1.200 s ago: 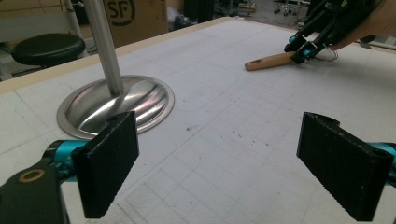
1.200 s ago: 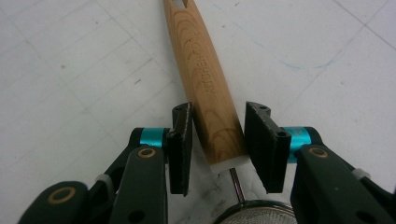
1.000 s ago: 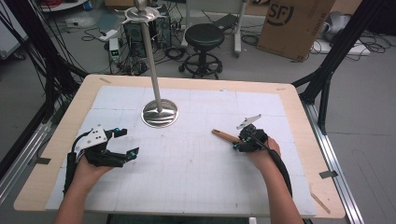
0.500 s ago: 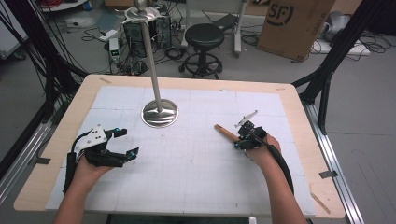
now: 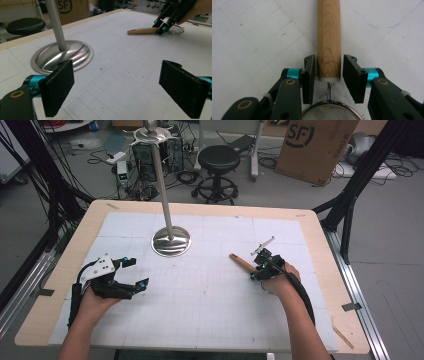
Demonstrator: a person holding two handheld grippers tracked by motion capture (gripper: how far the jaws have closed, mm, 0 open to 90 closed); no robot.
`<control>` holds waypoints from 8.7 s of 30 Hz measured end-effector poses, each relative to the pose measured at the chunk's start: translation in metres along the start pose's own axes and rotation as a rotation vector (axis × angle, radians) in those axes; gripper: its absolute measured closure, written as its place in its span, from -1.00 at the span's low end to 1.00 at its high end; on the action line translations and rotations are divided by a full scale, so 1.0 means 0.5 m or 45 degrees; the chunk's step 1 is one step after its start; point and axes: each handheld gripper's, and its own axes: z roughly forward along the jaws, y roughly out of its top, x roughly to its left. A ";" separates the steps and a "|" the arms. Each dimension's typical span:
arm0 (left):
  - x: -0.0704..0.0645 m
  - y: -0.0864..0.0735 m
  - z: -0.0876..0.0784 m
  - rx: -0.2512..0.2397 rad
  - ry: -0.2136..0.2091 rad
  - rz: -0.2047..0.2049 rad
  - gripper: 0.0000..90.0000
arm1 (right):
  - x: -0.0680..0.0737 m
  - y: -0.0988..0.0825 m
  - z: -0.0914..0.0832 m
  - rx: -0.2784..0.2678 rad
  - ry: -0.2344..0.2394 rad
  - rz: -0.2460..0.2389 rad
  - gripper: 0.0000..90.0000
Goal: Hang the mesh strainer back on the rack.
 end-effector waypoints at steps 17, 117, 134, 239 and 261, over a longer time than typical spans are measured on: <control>-0.002 -0.001 0.005 0.009 -0.003 -0.002 -0.70 | -0.019 0.032 0.010 0.147 0.088 0.024 0.47; 0.000 0.010 -0.005 -0.036 -0.020 -0.005 -0.70 | 0.026 0.330 -0.281 -1.086 0.331 -0.212 0.52; -0.001 0.011 -0.004 -0.042 -0.029 -0.005 -0.70 | 0.002 0.400 -0.297 -1.077 0.367 -0.169 0.52; -0.010 0.013 0.001 -0.038 -0.054 0.001 -0.70 | 0.062 0.299 -0.264 -1.000 0.268 -0.222 -0.34; -0.010 0.011 0.003 -0.022 -0.052 0.008 -0.70 | 0.036 0.118 -0.221 -1.068 0.290 -0.088 -0.47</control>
